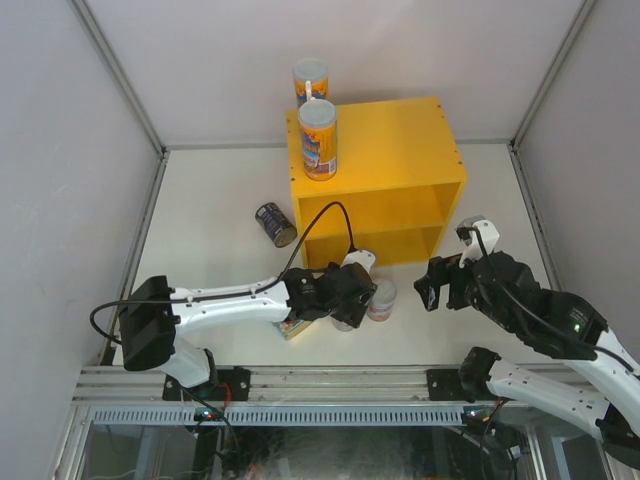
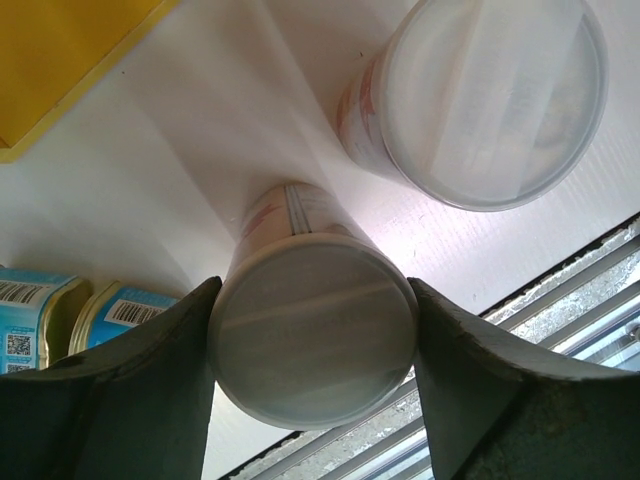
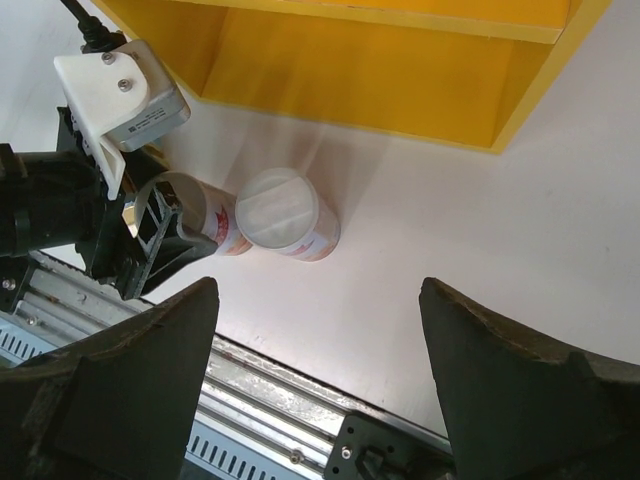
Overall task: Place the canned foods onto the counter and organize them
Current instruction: Place the canned food at the center of the board, then pick up the canned food from the center of the board.
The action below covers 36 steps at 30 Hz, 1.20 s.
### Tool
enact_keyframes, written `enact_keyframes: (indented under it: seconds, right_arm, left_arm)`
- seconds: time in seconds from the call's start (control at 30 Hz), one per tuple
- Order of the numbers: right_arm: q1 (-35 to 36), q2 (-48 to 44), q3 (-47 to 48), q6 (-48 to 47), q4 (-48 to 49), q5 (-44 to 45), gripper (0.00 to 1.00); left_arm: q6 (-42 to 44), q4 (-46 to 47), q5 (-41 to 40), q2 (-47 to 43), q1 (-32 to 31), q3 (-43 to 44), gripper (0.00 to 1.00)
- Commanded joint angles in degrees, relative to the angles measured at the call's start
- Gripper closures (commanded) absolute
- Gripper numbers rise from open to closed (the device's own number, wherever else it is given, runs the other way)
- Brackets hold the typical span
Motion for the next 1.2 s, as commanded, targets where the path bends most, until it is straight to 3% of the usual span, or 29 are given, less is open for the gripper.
enact_keyframes:
  seconds: [0.0,0.23,0.47,0.87,1.17]
  right_arm:
    - [0.2,1.0,-0.7,0.4,3.8,-0.4,0.19]
    - [1.1,3.4,-1.4,0.0,5.7,-0.8,0.18]
    - [1.8,5.6,-3.6,-0.9,9.1,-2.1,0.17]
    - [2.0,12.3,-9.6,-1.9,17.7,-5.6,0.15]
    - [1.4,17.6,-12.4,-2.8,22.7,-6.7,0.15]
  left_arm:
    - [0.6,4.0,-1.1,-2.1,-0.2,-0.3,0.26]
    - [0.2,3.1,-1.7,-4.2,0.2,-0.7,0.14]
    - [-1.5,0.2,-5.2,-9.6,0.3,-0.6,0.13]
    - [-8.8,-4.3,-16.4,-29.9,-0.4,-5.5,0.14]
    - [-11.6,-6.7,-22.5,-33.9,-3.1,-7.0,0.15]
